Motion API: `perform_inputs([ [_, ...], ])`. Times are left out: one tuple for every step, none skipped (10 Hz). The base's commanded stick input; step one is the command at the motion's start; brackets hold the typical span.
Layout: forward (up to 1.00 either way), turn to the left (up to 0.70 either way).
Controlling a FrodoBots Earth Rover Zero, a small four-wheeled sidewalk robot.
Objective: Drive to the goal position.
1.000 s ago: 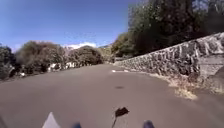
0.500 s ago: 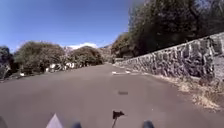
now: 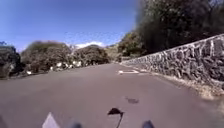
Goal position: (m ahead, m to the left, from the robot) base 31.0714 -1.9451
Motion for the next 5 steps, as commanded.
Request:
perform_inputs([
  [0.85, 0.00],
  [0.85, 0.00],
  [0.85, 0.00],
  [0.85, 0.00],
  [0.85, 0.00],
])
